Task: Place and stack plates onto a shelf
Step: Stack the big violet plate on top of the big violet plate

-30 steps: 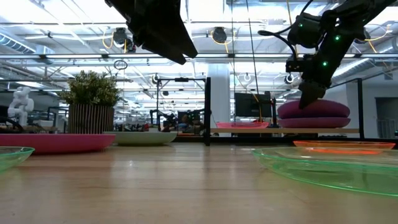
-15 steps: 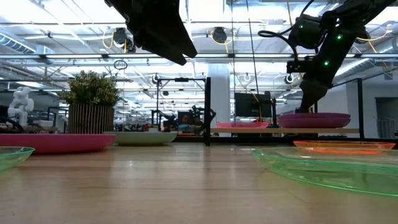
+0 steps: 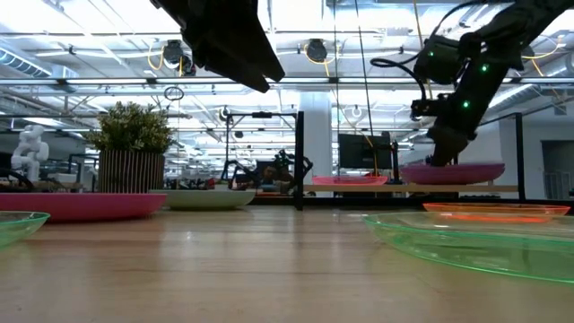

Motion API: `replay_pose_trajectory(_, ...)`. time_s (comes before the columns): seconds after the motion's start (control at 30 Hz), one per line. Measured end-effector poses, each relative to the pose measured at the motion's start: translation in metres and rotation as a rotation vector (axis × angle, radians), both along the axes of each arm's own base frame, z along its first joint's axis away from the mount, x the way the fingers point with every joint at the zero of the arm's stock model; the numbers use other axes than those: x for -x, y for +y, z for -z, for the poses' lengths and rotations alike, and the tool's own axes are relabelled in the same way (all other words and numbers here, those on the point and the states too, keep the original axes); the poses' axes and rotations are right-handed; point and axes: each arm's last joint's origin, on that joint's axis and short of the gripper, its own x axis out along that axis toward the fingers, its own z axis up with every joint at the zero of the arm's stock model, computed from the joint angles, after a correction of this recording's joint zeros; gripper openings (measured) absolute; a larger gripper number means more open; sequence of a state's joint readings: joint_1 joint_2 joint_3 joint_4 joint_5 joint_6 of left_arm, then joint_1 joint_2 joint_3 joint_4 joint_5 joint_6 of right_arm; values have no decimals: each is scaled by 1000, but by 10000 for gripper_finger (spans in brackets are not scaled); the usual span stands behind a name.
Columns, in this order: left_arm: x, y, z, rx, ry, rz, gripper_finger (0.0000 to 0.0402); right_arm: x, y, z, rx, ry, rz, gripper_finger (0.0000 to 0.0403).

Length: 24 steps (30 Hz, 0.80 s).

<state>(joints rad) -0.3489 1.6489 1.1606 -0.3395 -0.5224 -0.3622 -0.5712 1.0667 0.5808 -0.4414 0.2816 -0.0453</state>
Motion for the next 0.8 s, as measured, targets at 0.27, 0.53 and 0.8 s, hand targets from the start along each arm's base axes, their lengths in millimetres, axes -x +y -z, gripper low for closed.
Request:
replay_pose_trajectory(0.27, 0, 0, 0, 1, 0, 2, 298, -1, 0, 4, -11, -7, -21, 2)
replay_pose_trajectory(0.53, 0, 0, 0, -8, 3, 9, 298, 0, -1, 3, 43, 27, -4, 1)
replay_pose_trajectory(0.8, 0, 0, 0, -11, 5, 12, 298, 6, -6, 2, 104, 66, 116, 0)
